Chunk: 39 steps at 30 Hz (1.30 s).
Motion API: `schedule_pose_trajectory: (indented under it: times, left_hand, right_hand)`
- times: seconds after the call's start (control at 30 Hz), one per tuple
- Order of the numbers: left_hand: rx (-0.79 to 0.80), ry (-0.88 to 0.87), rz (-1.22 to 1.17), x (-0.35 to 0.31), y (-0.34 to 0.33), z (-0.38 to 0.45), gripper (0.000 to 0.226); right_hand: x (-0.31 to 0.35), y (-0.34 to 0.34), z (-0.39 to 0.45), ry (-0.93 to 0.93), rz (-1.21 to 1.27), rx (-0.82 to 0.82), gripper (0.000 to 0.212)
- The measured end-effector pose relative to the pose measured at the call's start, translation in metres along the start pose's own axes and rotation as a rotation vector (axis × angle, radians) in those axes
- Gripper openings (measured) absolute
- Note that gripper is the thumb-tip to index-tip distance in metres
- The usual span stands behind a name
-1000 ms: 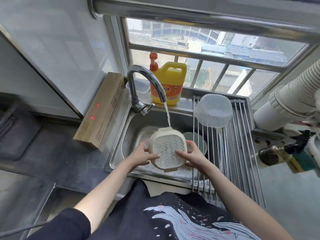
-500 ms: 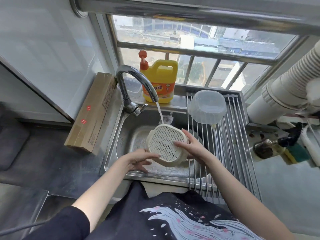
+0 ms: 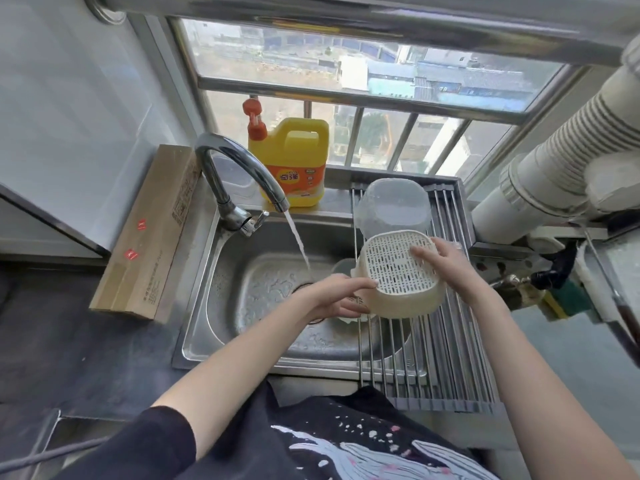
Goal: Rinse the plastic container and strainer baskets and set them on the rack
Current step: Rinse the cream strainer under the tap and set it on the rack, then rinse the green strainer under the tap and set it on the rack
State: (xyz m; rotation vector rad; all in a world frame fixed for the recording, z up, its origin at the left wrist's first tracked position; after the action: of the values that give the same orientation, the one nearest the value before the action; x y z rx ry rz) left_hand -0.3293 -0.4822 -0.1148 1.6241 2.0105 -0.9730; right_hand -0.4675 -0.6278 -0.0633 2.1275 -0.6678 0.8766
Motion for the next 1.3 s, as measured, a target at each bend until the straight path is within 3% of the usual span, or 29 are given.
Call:
schedule_pose_trajectory:
  times: [0.13, 0.4, 0.67, 0.77, 0.83, 0.93, 1.03, 1.1, 1.17, 1.3]
  left_hand:
    - [-0.067, -0.044, 0.15, -0.005, 0.0, 0.019, 0.053]
    - [-0.248, -0.128, 0.447, -0.002, 0.01, 0.037, 0.074]
    - [-0.336, -0.114, 0.684, 0.001, 0.006, 0.039, 0.106]
    - [-0.348, -0.127, 0.72, 0.0, 0.007, 0.038, 0.102]
    - [-0.439, -0.162, 0.625, -0.004, 0.017, 0.029, 0.089]
    - [-0.681, -0.1, 0.536, 0.011, 0.064, 0.008, 0.058]
    - [-0.737, 0.106, 0.562, 0.056, 0.117, -0.008, 0.035]
    - [-0.792, 0.137, 0.515, 0.078, 0.145, -0.022, 0.025]
    - [-0.874, 0.114, 0.415, 0.089, 0.167, -0.04, 0.021]
    - [-0.961, 0.073, 0.262, 0.098, 0.196, -0.067, 0.014]
  right_hand:
    - [-0.022, 0.004, 0.009, -0.044, 0.074, -0.047, 0.067]
    - [-0.061, 0.007, 0.014, -0.058, 0.143, -0.226, 0.05]
    - [-0.054, 0.008, 0.008, 0.001, -0.189, -0.487, 0.056]
    - [-0.036, 0.01, -0.01, 0.063, -0.226, -0.635, 0.049]
    - [-0.012, 0.0, -0.028, 0.217, -0.285, -0.707, 0.039]
    - [0.023, -0.057, -0.046, 0.491, -0.333, -0.494, 0.027]
    - [0.036, -0.141, -0.054, 0.602, -0.503, -0.122, 0.018]
    - [0.022, -0.192, -0.044, 0.526, -0.658, 0.108, 0.021]
    - [-0.006, -0.229, -0.025, 0.323, -0.796, 0.277, 0.031]
    - [-0.058, -0.255, 0.007, -0.012, -0.988, 0.422, 0.041]
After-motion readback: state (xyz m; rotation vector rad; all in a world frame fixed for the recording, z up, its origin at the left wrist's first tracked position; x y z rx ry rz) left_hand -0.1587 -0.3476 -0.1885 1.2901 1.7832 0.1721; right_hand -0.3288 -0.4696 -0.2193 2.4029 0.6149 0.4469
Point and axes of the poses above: each hand's wrist, its own z-axis towards the middle knuckle, its own y-axis out of the back of the hand, x = y × z, the point moved 9 cm from there along z, towards the middle knuckle, and after that the axes turned 3 degrees about -y, right-handed, at the moved point
